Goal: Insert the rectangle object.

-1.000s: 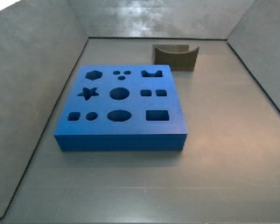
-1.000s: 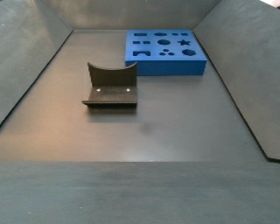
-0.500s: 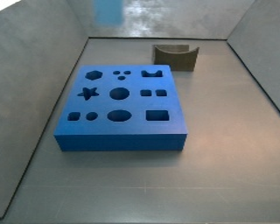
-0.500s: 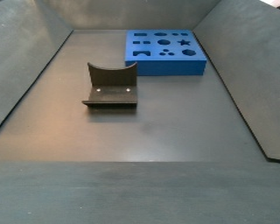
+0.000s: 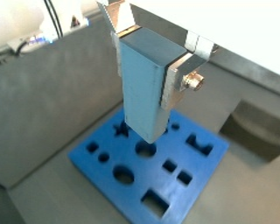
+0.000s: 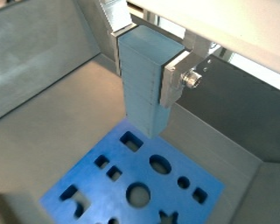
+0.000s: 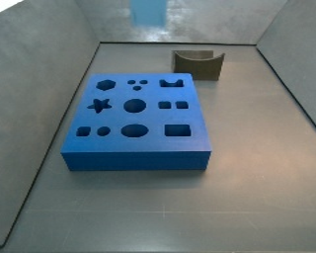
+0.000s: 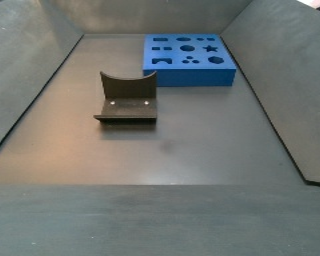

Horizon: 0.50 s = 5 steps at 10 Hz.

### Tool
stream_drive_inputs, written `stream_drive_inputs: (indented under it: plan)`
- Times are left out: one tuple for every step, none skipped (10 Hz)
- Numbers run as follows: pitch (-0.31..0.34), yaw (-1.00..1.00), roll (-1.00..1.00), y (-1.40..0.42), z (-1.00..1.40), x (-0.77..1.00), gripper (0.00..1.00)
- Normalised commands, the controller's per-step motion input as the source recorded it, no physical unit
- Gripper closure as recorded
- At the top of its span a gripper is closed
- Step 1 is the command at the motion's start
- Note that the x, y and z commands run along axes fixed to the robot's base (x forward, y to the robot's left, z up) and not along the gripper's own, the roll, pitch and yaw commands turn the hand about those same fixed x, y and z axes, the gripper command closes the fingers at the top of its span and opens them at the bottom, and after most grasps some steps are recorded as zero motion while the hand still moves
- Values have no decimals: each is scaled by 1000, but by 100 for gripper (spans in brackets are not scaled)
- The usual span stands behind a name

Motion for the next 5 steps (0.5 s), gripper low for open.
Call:
stream_drive_inputs:
  plan:
    - [0,83,94,-380,-960,714,100]
    - [0,123,164,-274,-669,777,100]
    - [3,146,236,-226,-546,771,100]
    - [20,157,230,-114,-703,726,100]
    - [6,194,106,0,-854,566,100]
